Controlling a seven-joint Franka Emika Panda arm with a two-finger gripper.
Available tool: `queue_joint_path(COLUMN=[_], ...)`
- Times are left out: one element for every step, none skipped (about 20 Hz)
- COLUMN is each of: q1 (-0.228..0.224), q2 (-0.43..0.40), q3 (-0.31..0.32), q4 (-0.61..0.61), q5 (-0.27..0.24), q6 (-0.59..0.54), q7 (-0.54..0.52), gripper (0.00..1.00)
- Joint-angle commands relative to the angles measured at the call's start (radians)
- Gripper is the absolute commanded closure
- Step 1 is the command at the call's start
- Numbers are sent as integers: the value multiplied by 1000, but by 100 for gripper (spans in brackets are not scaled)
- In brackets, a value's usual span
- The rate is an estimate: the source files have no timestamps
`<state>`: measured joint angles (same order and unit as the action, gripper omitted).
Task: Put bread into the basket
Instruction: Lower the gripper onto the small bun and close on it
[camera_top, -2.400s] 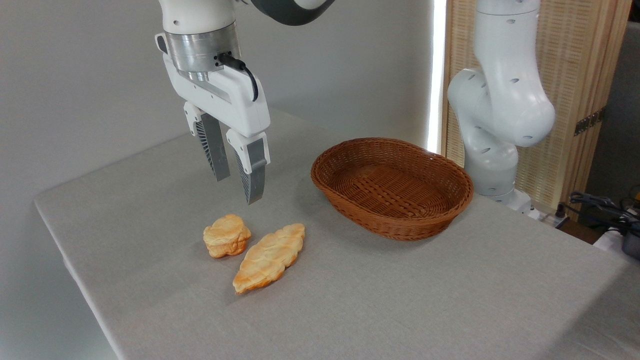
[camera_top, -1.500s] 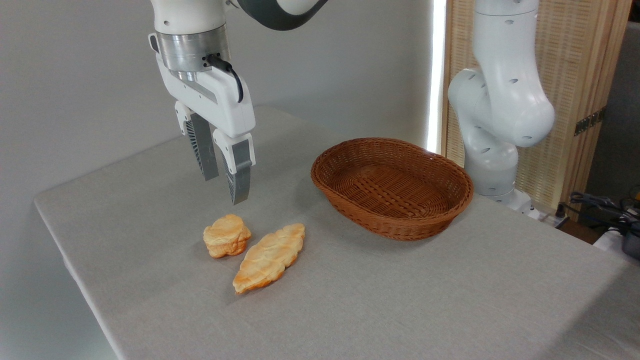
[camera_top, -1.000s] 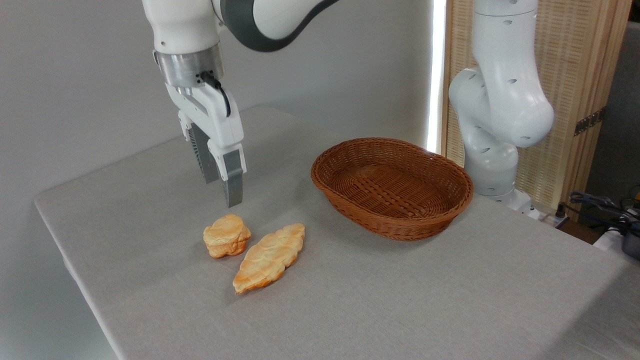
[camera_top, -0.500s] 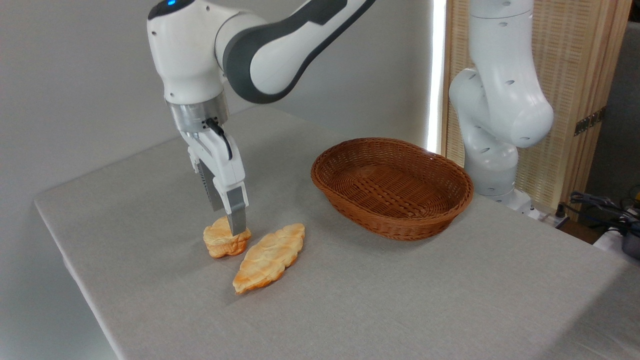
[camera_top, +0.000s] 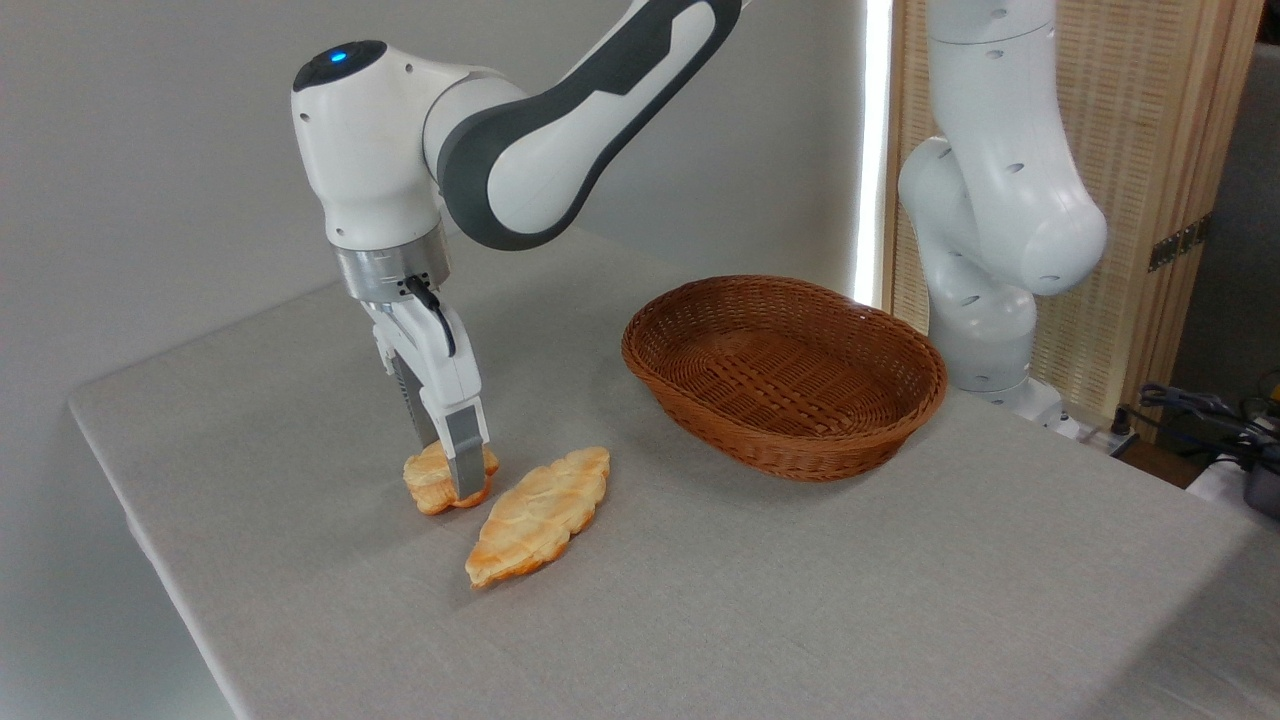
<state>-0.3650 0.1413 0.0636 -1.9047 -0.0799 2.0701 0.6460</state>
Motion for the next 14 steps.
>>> queue_joint_path(q1=[-5,-5,-5,-6,-6,-6,-6,-6,-11,-11,-11,-11,-11,-11], q2=[4,6,6,6,6,6,6,6,6,6,6,6,6,4], q3=[2,2,1,1,1,1,1,1,1,1,1,1,1,1], q4=[-7,-7,-7,-7,-7,-7,-7,-7,-7,-7,-7,-7,-7,-7], q5=[-4,-6,-6,-6,-6,-4,-4,-4,-4,-4,-4,-4,-4,-4], q6=[24,22,22,22,22,19,18,18,18,18,16,16,13,12], q7=[12,11,11,12,14,15,17,17,17,17,17,17,15,15], gripper=[23,35,45,49,50,50,50,50,50,50,50,50,50,50])
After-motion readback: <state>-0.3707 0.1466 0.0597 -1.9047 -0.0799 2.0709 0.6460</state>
